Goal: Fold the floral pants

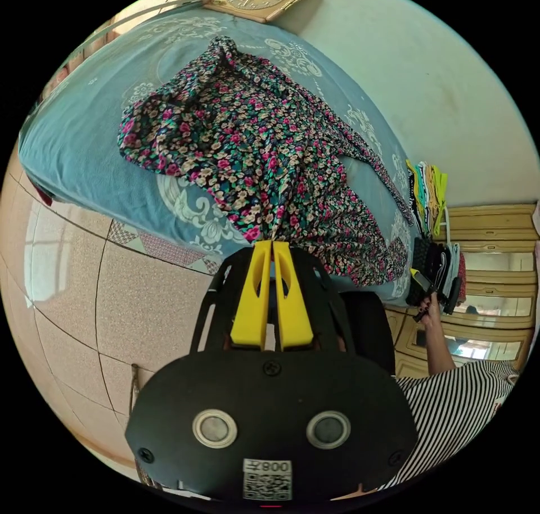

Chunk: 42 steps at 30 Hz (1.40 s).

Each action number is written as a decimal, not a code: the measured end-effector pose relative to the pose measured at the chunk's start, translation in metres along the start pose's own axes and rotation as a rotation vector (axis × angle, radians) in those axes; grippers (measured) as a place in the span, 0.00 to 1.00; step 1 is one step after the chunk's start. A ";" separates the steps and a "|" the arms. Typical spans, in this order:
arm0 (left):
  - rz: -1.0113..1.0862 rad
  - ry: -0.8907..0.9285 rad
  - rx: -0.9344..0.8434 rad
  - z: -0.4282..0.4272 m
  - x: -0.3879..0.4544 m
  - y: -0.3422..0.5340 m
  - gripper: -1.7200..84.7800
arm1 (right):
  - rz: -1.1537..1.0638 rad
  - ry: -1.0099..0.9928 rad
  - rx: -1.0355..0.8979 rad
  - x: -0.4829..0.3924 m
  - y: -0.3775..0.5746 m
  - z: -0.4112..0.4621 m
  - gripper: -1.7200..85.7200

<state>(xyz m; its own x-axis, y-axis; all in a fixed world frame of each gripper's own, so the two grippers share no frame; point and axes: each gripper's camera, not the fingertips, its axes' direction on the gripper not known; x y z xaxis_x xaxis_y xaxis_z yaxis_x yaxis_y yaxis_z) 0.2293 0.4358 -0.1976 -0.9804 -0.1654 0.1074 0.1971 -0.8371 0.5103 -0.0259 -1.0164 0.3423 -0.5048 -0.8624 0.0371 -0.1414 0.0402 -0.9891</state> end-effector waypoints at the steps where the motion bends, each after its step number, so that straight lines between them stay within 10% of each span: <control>1: -0.020 0.001 0.004 0.005 0.005 0.006 0.03 | 0.055 0.002 0.012 0.027 0.013 -0.012 0.04; 9: 0.059 -0.008 0.069 0.030 0.090 0.028 0.03 | 0.293 -0.020 0.048 0.157 0.060 -0.064 0.09; 19: 0.677 0.158 -0.127 0.146 0.336 -0.020 0.04 | 0.349 -0.034 0.001 0.244 0.085 -0.102 0.09; 29: 1.170 -0.182 -0.431 0.278 0.523 -0.028 0.03 | 0.346 -0.050 -0.008 0.299 0.124 -0.160 0.03; 42: 1.140 0.070 -0.239 0.189 0.572 -0.010 0.02 | 0.517 -0.502 0.295 0.370 0.257 -0.310 0.02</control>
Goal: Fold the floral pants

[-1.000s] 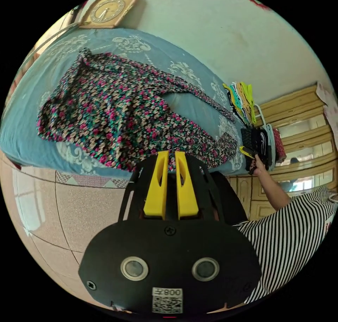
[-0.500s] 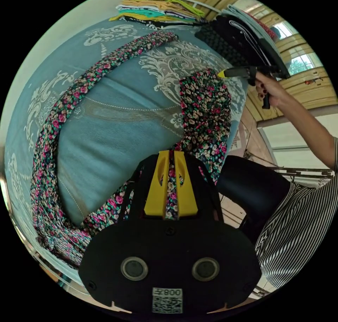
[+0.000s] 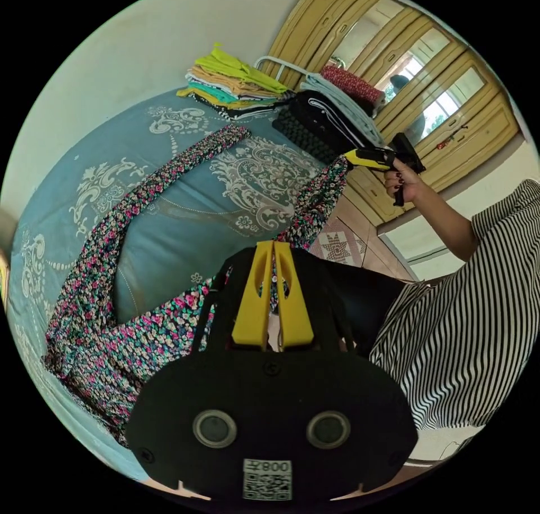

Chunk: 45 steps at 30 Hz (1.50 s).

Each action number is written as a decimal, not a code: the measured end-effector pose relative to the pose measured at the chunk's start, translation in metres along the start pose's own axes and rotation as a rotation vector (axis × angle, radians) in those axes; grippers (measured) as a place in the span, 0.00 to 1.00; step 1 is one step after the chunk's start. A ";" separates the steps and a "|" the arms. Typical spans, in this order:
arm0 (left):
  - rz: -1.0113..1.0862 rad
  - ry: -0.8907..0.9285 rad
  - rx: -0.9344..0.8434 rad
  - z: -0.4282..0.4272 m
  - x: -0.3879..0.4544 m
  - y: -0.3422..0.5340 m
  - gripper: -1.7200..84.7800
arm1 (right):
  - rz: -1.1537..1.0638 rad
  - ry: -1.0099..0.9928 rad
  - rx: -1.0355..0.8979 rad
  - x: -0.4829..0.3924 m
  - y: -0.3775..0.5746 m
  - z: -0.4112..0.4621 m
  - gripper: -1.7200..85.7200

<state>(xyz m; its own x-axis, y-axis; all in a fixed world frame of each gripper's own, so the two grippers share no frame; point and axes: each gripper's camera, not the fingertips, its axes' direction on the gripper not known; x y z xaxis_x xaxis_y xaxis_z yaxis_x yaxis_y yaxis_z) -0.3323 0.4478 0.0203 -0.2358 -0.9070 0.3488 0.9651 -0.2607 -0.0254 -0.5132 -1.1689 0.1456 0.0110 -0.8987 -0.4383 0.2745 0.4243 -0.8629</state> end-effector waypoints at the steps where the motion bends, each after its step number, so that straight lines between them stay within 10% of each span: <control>1: 0.010 0.005 0.033 -0.012 0.005 0.000 0.02 | 0.009 -0.038 0.034 -0.001 0.009 -0.022 0.02; 10: -0.039 0.026 0.150 -0.038 -0.016 -0.026 0.02 | 0.068 -0.110 0.216 -0.010 0.033 -0.112 0.02; 21: -0.392 -0.093 0.003 0.025 -0.107 -0.056 0.03 | 0.087 0.310 -0.066 -0.018 -0.103 0.021 0.03; 32: -0.565 -0.131 0.129 -0.036 -0.098 0.094 0.03 | -0.249 0.694 -0.245 -0.074 -0.056 0.096 0.07; 45: -0.601 -0.265 -0.024 -0.056 -0.151 0.123 0.03 | -0.316 0.781 -0.334 -0.121 -0.073 0.155 0.02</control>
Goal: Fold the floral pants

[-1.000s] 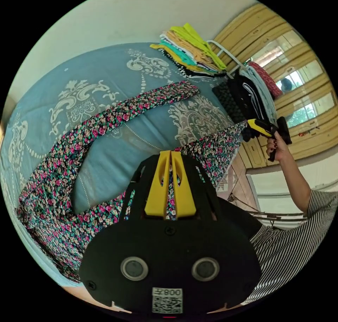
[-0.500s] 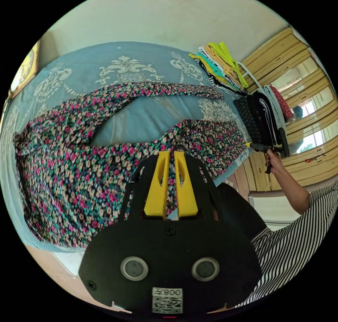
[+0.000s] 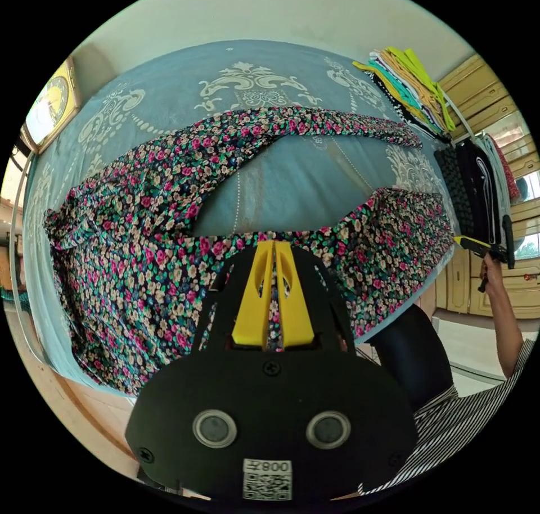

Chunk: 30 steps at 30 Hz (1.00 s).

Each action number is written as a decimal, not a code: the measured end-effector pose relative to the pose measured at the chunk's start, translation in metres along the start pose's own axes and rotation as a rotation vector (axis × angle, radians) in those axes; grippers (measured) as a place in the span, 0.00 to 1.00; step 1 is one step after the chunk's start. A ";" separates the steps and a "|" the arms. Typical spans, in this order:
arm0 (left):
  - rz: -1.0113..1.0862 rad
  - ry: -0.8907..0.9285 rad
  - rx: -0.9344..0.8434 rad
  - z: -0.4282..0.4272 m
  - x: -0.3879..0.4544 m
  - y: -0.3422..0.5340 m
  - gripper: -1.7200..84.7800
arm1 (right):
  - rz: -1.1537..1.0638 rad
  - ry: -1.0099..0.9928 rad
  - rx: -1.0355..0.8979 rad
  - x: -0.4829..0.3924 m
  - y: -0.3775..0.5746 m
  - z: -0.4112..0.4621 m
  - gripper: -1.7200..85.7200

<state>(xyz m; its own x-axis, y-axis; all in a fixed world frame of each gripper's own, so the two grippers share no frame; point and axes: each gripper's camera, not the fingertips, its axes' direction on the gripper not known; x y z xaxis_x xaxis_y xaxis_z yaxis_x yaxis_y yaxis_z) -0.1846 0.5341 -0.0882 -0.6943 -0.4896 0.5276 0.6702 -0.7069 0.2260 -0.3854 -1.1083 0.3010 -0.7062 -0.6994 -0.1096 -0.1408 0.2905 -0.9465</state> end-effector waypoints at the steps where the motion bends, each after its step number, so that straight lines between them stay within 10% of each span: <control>1: 0.005 -0.056 -0.017 0.000 -0.003 -0.003 0.03 | 0.001 -0.009 -0.010 0.000 -0.002 -0.004 0.02; 18: -0.069 -0.127 0.127 -0.068 -0.089 0.067 0.03 | 0.108 -0.059 -0.052 -0.007 -0.011 0.011 0.02; 30: -0.906 -0.089 0.326 -0.141 -0.316 0.284 0.05 | -0.060 -0.190 0.098 -0.130 -0.038 -0.005 0.02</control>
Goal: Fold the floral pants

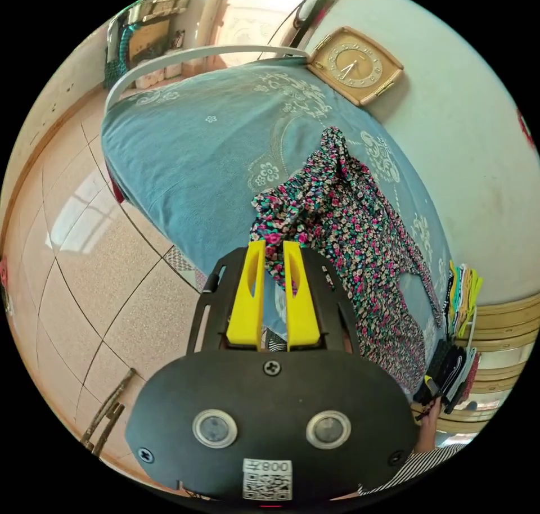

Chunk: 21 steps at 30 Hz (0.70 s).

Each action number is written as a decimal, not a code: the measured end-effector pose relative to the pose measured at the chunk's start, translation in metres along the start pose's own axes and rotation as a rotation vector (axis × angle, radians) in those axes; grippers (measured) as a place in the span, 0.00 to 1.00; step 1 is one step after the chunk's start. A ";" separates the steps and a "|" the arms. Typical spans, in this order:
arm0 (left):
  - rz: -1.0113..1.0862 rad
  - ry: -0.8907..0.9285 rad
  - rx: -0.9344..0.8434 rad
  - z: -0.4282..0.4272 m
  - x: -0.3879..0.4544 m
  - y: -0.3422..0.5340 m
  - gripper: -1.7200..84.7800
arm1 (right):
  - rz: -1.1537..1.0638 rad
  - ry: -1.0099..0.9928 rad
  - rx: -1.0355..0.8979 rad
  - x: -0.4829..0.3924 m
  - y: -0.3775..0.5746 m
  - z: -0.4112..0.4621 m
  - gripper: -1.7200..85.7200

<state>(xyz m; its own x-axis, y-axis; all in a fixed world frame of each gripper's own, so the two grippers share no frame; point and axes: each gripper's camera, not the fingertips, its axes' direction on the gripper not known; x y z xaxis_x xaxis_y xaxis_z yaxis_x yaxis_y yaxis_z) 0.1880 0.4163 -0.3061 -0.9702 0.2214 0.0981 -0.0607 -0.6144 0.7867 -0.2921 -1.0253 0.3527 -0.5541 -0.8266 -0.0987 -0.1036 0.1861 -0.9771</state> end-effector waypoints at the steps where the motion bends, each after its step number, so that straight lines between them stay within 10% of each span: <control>1: -0.029 0.028 -0.025 0.007 -0.011 -0.009 0.04 | -0.065 -0.012 -0.010 -0.024 -0.009 0.009 0.02; 12: 0.006 -0.119 -0.084 0.013 -0.037 -0.034 0.03 | -0.219 -0.025 -0.169 -0.119 -0.053 0.096 0.02; 21: 0.646 0.224 0.009 0.047 0.173 -0.059 0.07 | -0.160 0.065 0.051 -0.101 -0.122 0.078 0.05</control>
<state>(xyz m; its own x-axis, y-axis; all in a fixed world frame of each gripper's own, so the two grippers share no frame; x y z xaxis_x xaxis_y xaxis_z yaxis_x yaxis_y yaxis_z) 0.0347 0.5269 -0.3071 -0.8363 -0.3501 0.4220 0.5479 -0.5644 0.6175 -0.1589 -1.0057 0.4673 -0.5860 -0.8073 0.0691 -0.1533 0.0267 -0.9878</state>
